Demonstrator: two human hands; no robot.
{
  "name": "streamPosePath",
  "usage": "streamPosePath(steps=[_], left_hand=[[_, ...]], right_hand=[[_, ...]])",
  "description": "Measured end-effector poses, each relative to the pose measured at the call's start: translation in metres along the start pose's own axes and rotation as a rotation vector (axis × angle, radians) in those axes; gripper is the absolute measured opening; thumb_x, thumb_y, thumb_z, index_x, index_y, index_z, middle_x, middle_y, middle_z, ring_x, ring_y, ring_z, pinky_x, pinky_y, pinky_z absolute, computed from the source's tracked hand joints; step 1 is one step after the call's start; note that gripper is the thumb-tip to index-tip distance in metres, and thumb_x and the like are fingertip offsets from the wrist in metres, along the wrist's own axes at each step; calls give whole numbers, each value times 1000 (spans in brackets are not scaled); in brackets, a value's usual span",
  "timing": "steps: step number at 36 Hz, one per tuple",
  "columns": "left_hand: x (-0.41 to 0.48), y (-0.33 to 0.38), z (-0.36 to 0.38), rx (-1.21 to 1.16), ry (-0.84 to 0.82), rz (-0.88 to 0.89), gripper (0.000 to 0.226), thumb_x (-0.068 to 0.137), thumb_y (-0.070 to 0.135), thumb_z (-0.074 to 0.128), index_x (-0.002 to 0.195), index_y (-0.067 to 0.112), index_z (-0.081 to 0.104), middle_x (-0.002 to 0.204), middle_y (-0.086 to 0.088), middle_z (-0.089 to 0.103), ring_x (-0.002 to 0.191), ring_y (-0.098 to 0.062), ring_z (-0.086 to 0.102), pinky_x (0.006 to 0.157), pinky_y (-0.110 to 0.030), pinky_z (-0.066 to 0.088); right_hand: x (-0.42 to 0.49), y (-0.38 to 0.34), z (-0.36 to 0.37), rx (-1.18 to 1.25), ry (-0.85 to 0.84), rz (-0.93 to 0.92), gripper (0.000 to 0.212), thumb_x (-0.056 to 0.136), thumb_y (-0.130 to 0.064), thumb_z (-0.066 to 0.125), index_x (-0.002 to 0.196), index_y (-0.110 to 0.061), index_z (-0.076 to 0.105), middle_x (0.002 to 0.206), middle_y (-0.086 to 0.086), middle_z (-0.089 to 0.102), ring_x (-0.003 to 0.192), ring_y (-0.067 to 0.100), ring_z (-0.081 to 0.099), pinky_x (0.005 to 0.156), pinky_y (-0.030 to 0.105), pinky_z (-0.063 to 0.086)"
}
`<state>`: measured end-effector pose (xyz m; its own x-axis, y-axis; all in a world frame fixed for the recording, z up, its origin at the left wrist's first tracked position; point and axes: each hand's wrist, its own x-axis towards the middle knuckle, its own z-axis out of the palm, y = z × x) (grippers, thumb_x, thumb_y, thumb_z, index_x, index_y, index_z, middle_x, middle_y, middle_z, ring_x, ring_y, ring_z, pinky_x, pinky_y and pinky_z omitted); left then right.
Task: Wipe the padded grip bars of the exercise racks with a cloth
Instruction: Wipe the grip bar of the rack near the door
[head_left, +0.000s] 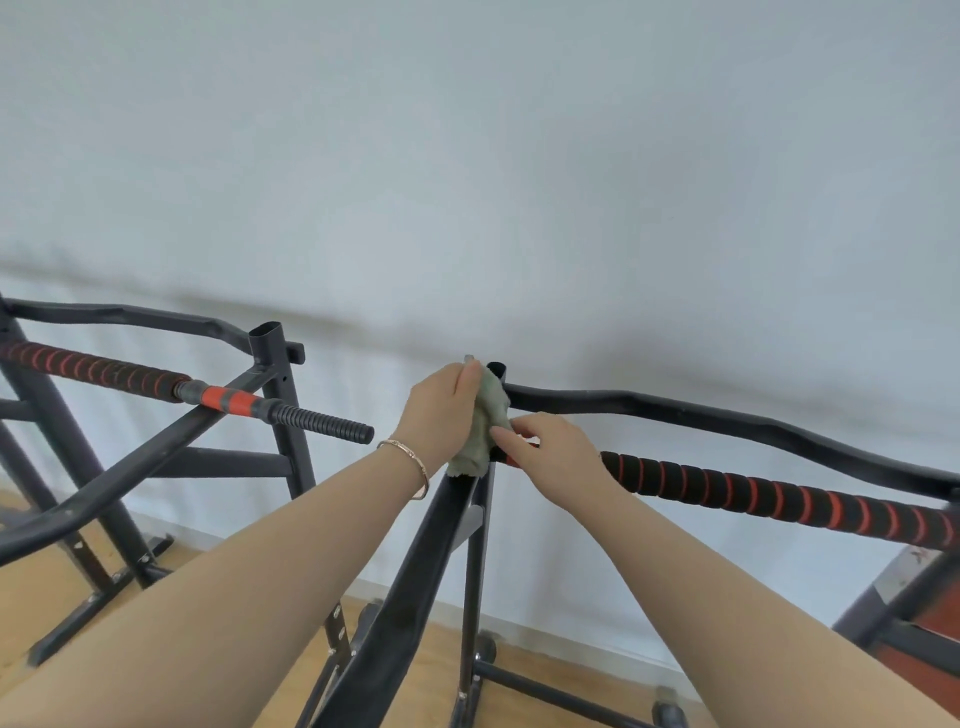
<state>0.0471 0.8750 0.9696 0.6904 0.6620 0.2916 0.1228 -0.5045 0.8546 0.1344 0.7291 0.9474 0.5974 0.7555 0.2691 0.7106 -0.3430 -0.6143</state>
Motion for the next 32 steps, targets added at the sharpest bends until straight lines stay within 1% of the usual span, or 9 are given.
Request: streamPosePath(steps=[4, 6, 11, 13, 16, 19, 23, 26, 32], left_hand=[[-2, 7, 6, -100, -98, 1, 47, 103, 48, 37, 83, 16, 66, 84, 3, 70, 82, -13, 63, 74, -27, 50], [-3, 10, 6, -103, -130, -22, 51, 103, 47, 37, 88, 6, 63, 83, -7, 67, 79, -22, 59, 74, -37, 49], [0, 7, 7, -38, -163, -48, 34, 101, 39, 40, 91, 15, 61, 80, 6, 59, 75, -20, 53, 69, -34, 45], [1, 6, 8, 32, -182, -33, 24, 99, 28, 46, 115, 24, 63, 94, 9, 64, 84, -16, 60, 76, -31, 50], [1, 5, 9, 115, -226, 2, 43, 93, 18, 56, 135, 24, 55, 93, 12, 65, 86, -9, 62, 76, -21, 49], [-1, 10, 14, 236, -276, 74, 30, 89, 22, 62, 117, 29, 66, 83, 15, 63, 80, 1, 58, 66, -7, 39], [-5, 22, 24, 223, -326, 142, 14, 86, 23, 65, 76, 32, 71, 73, 12, 67, 70, 0, 62, 55, -6, 42], [-8, 33, 33, 215, -322, 207, 8, 85, 27, 67, 80, 33, 68, 73, 13, 60, 69, 5, 56, 58, -5, 39], [-9, 42, 51, 295, -374, 388, 6, 89, 31, 65, 95, 34, 66, 88, 9, 56, 80, -2, 53, 74, -20, 44]], right_hand=[[-1, -3, -6, 341, 44, 137, 26, 92, -32, 64, 69, -20, 59, 58, -16, 57, 54, -1, 55, 51, 12, 42], [-1, -1, -14, 479, 113, 206, 16, 89, -22, 67, 75, -15, 62, 61, -17, 60, 57, -2, 58, 51, 13, 49], [-7, 9, -40, 727, 182, 370, 9, 88, -15, 66, 97, -13, 68, 102, 9, 72, 95, 30, 72, 77, 53, 62], [-12, 14, -52, 731, 214, 373, 13, 86, -16, 66, 100, -17, 67, 105, 9, 72, 96, 32, 72, 78, 55, 61], [-21, 24, -68, 732, 235, 338, 22, 88, -15, 65, 104, -30, 63, 105, 3, 73, 89, 26, 73, 68, 48, 62], [-31, 31, -84, 717, 217, 265, 43, 89, -4, 59, 107, -43, 62, 104, 5, 73, 88, 25, 74, 66, 40, 61], [-44, 41, -103, 639, 212, 223, 58, 88, 0, 55, 115, -51, 64, 109, -5, 73, 97, 15, 72, 70, 29, 59], [-53, 49, -117, 544, 235, 221, 55, 89, -2, 55, 109, -51, 70, 111, -14, 72, 104, 7, 68, 83, 29, 56], [-64, 72, -135, 369, 312, 290, 32, 89, -12, 60, 91, -39, 78, 94, -25, 72, 88, -3, 67, 77, 26, 53]])
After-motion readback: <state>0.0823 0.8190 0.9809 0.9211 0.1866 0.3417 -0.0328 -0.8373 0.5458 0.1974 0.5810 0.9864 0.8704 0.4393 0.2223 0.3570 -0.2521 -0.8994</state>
